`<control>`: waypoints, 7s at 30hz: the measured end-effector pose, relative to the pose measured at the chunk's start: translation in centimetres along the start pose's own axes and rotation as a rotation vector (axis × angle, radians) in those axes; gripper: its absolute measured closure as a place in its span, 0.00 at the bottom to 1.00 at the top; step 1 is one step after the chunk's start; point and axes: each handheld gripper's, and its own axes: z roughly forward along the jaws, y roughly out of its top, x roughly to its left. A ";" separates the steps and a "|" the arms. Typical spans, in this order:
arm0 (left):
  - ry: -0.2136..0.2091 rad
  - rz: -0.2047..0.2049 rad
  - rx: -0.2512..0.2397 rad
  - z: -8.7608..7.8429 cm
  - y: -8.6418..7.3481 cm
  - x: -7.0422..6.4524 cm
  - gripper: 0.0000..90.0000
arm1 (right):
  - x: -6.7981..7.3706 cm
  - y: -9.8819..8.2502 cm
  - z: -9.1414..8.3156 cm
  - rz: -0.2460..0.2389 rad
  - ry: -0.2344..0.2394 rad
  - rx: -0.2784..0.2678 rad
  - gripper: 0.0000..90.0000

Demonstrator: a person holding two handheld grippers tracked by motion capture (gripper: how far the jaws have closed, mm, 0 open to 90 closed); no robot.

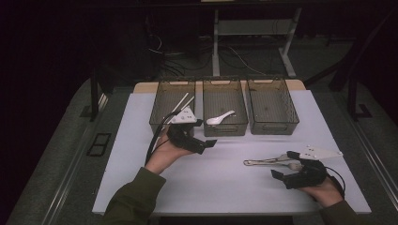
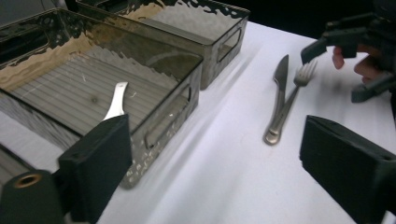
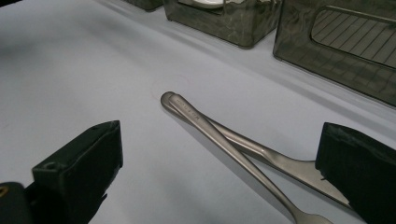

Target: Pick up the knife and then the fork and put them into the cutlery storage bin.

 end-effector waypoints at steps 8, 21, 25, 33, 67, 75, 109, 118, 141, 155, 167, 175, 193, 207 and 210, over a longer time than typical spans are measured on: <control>0.045 -0.022 -0.006 -2.2 -3.5 -0.3 0.00 | 0.0 0.0 0.0 -0.002 0.006 0.005 0.01; 0.066 -0.065 -0.034 -5.7 -8.2 -0.5 0.00 | -0.2 0.5 -0.5 -0.012 0.026 0.049 0.01; 0.073 -0.069 -0.015 -6.2 -9.3 -0.8 0.00 | -0.4 0.7 -0.5 -0.022 0.010 0.075 0.01; 0.084 -0.087 -0.004 -7.0 -10.6 -1.1 0.00 | -2.0 1.1 -1.0 -0.006 -0.023 0.106 0.07; 0.053 -0.084 0.016 -6.4 -10.6 -1.1 0.00 | -7.5 1.2 -1.0 0.003 -0.075 0.325 1.00; 0.047 -0.083 0.018 -6.3 -10.7 -1.1 0.00 | -8.0 0.8 -1.2 0.019 -0.124 0.381 1.00; 0.031 -0.074 0.034 -6.2 -10.7 -1.2 0.00 | -4.2 0.4 -2.0 -0.056 -0.006 0.473 1.00; 0.026 -0.062 0.043 -5.9 -10.6 -1.3 0.00 | -3.9 2.0 -1.9 -0.083 0.012 0.472 0.79; 0.010 -0.069 0.045 -5.6 -10.6 -1.4 0.00 | -1.0 3.3 3.0 -0.230 0.091 0.586 0.81; 0.005 -0.065 0.053 -5.6 -10.7 -1.4 0.00 | -0.3 3.1 3.3 -0.319 0.085 0.605 0.89; 0.001 -0.058 0.046 -5.4 -10.7 -1.3 0.00 | -0.6 3.0 3.2 -0.270 0.088 0.593 0.93; -0.010 -0.049 0.039 -5.1 -10.6 -1.1 0.00 | -0.9 3.0 2.9 -0.239 0.080 0.583 0.93; -0.009 -0.051 0.036 -4.9 -10.7 -1.1 0.00 | -1.6 3.9 1.5 -0.184 0.065 0.503 0.93; -0.006 -0.047 0.032 -5.1 -10.7 -1.1 0.00 | -2.8 5.0 -0.3 -0.140 0.045 0.417 0.93; -0.009 -0.049 0.029 -5.1 -10.6 -1.2 0.00 | -3.1 5.2 -0.6 -0.127 0.039 0.399 0.93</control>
